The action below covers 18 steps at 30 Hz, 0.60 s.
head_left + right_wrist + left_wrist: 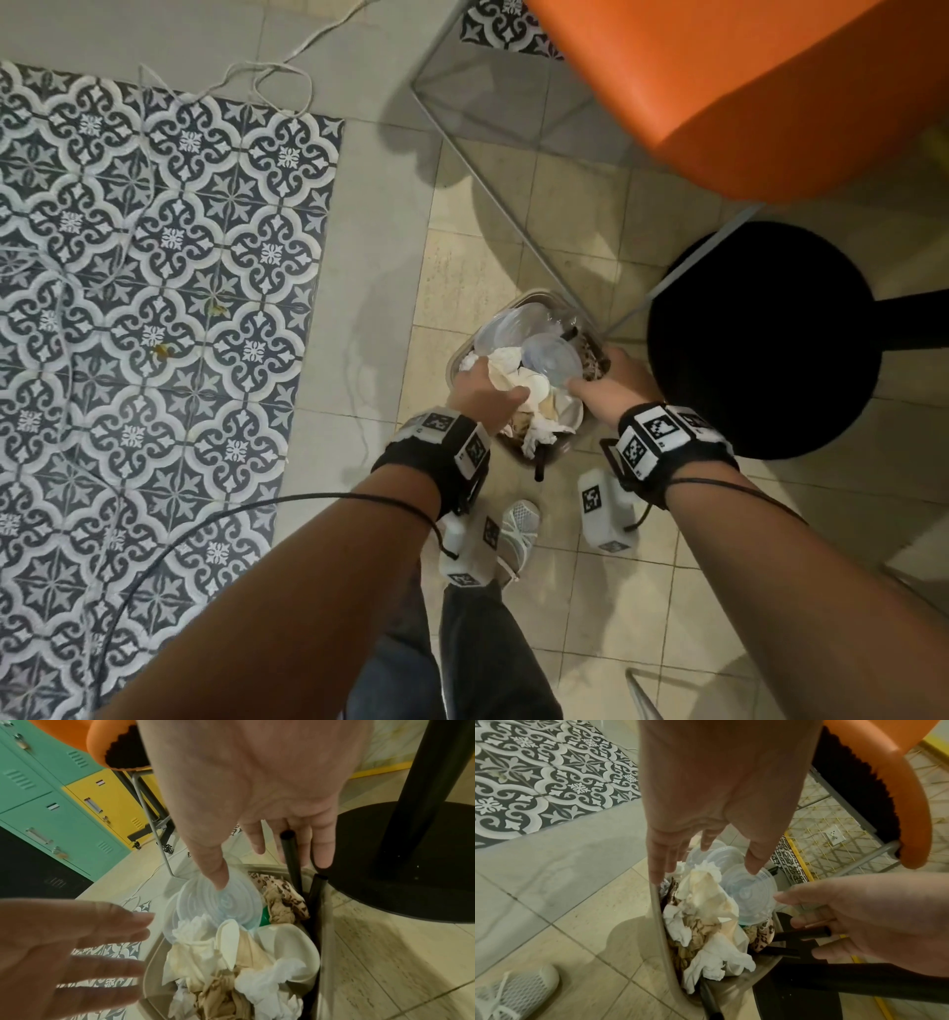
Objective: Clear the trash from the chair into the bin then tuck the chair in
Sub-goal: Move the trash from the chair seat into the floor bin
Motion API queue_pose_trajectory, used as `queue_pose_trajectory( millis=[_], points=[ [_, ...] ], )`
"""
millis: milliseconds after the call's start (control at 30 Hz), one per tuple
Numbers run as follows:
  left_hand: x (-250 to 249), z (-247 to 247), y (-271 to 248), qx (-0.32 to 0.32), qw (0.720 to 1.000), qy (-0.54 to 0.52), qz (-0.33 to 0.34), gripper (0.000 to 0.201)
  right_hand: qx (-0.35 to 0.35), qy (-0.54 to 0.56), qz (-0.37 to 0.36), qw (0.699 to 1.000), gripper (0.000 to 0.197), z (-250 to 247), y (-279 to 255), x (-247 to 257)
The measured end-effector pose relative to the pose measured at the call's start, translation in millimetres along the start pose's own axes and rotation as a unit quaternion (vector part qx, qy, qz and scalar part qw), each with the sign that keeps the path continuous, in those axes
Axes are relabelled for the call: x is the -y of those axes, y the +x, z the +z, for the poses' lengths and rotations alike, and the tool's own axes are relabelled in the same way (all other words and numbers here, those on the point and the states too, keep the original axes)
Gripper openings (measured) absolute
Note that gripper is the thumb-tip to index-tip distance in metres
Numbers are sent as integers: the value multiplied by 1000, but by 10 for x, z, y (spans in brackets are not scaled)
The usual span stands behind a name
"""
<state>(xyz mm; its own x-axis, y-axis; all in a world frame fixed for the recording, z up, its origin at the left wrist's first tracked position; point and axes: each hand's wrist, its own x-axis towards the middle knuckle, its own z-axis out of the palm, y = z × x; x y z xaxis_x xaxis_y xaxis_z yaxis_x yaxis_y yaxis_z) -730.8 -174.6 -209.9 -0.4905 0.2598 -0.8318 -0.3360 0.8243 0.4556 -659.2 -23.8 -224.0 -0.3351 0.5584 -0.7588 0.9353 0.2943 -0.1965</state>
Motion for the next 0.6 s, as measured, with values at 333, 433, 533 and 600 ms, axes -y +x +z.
queue_pose_trajectory(
  millis=[333,433,533,600],
  points=[
    [-162,-396,-421,10,991,131,27,52,-36,92,10,995,60,-319,-796,-79],
    [-240,-537,-638,30,982,176,55,50,-54,169,42,983,52,-343,-1238,-197],
    [-307,-644,-869,62,965,240,85,43,-75,250,64,963,57,-270,-1697,-436],
    [-291,-698,-975,86,943,304,101,38,-53,289,94,951,53,-147,-1957,-647]
  ],
)
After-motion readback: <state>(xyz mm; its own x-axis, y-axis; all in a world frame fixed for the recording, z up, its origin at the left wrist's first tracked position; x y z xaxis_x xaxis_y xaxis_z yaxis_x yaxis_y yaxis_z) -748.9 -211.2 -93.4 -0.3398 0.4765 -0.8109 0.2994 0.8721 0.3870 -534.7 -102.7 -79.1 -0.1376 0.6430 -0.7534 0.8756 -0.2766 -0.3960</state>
